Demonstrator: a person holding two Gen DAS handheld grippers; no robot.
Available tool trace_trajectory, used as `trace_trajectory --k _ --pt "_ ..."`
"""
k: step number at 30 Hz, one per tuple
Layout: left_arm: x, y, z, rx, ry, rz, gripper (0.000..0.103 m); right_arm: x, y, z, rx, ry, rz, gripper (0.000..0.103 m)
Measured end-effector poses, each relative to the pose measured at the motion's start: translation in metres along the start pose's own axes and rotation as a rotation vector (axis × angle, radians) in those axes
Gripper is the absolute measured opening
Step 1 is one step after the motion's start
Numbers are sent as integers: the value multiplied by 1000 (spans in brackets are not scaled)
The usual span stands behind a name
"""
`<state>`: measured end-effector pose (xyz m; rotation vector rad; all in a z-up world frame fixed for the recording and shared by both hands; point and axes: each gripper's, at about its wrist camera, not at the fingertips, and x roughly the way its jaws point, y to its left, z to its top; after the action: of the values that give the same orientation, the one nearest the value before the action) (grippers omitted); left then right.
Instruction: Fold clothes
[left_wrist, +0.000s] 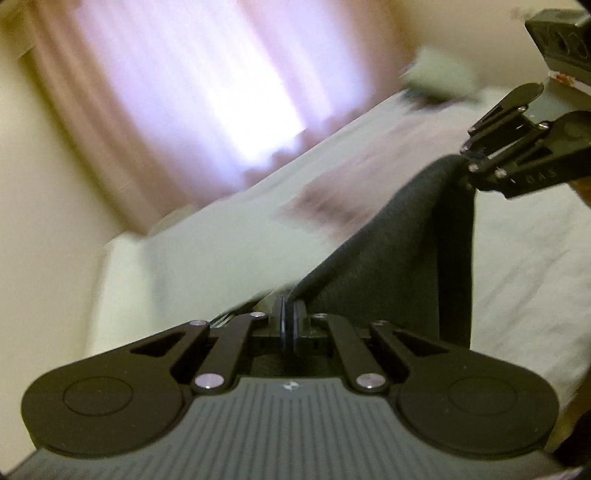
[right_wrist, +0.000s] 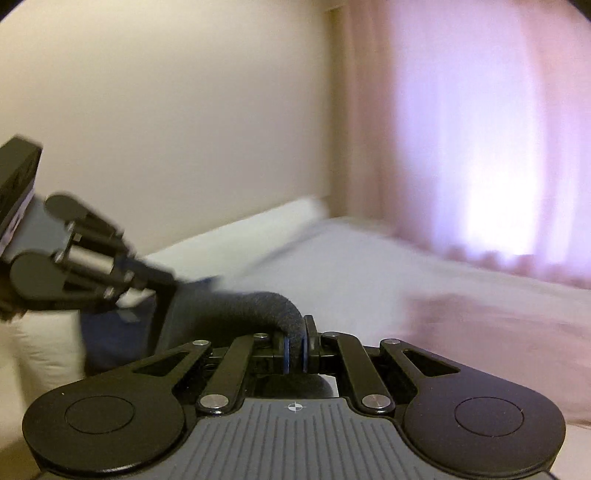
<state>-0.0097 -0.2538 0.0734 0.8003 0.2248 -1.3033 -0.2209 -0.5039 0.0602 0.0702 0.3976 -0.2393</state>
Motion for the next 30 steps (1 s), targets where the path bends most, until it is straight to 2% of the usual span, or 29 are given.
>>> trace_trajectory --k 2,5,7,8,9,11,12,13,14,18,21,25,30 --pt "13 -48 40 23 -67 -90 0 -48 -49 -13 1 13 -145 5" --pt "32 -112 99 8 -183 -226 0 -85 -118 -52 33 137 -383 5" --pt "52 -148 130 -7 -206 -314 0 -95 -161 -90 71 266 -529 5" --pt "62 -165 143 -6 -209 -349 3 -99 -182 -113 93 331 -593 7" --pt "72 -181 150 8 -199 -369 5 -105 -202 -137 116 390 -653 17" --pt "90 -207 155 34 -162 -410 12 -123 -224 -173 171 441 -733 21" --pt "99 -217 153 44 -135 -429 13 -133 -232 -190 201 457 -767 35" --pt "109 -225 146 49 -103 -444 14 -142 -235 -203 231 462 -795 60" --pt "119 -233 139 54 -70 -459 16 -150 -233 -213 261 460 -817 69" --pt "158 -259 104 77 53 -512 24 -152 -214 -237 311 511 -833 71" --pt "183 -276 73 112 117 -541 30 -145 -200 -250 239 564 -777 71" --pt "216 -303 49 163 155 -589 37 -134 -180 -266 123 633 -688 71" --pt "232 -337 56 266 122 -626 52 -110 -184 -294 -57 729 -565 72"
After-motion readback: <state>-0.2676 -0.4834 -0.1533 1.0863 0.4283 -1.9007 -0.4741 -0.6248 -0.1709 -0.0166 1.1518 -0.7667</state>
